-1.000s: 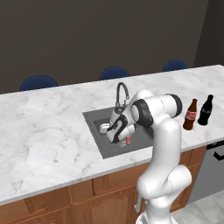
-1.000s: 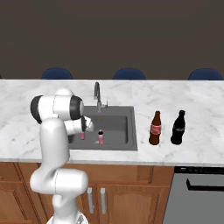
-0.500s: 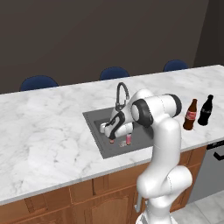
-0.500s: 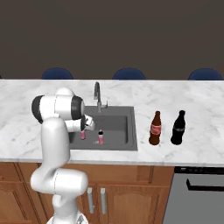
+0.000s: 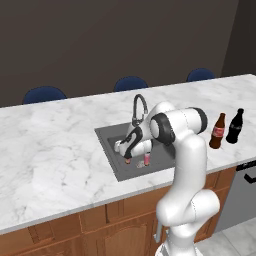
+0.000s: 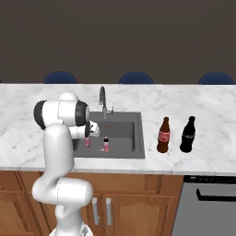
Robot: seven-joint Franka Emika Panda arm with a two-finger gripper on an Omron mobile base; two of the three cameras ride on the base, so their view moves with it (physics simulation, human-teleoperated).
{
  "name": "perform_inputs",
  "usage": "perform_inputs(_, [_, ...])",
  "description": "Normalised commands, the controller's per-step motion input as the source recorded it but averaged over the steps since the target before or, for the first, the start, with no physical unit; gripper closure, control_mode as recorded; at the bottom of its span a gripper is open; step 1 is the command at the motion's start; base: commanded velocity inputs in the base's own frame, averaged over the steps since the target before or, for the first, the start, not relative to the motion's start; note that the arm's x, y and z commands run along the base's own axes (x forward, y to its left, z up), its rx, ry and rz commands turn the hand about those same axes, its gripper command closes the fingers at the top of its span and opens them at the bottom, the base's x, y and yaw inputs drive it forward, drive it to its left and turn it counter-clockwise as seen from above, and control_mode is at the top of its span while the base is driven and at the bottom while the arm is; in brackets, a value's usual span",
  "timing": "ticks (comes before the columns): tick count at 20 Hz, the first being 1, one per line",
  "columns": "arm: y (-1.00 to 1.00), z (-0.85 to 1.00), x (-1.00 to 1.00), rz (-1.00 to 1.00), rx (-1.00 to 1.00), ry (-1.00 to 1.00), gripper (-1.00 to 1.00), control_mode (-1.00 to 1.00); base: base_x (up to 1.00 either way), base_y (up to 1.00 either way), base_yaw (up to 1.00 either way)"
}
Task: Place the large bottle from the dining counter next to the other large bottle outside the sink, and place the small bottle from the dining counter next to the other small bottle inside the sink.
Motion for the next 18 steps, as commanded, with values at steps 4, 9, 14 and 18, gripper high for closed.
perform_inputs(4, [0.0,0.0,0.0,0.0,0.0,0.0,-1.0,-1.0,0.0,0.0,0.0])
perform_inputs(9, [0.0,0.0,0.0,0.0,0.0,0.0,-1.0,-1.0,0.0,0.0,0.0])
perform_inputs(14, [0.0,0.0,0.0,0.0,0.0,0.0,-1.0,-1.0,0.0,0.0,0.0])
perform_inputs(18, [0.0,0.0,0.0,0.0,0.0,0.0,-1.0,-1.0,0.0,0.0,0.0])
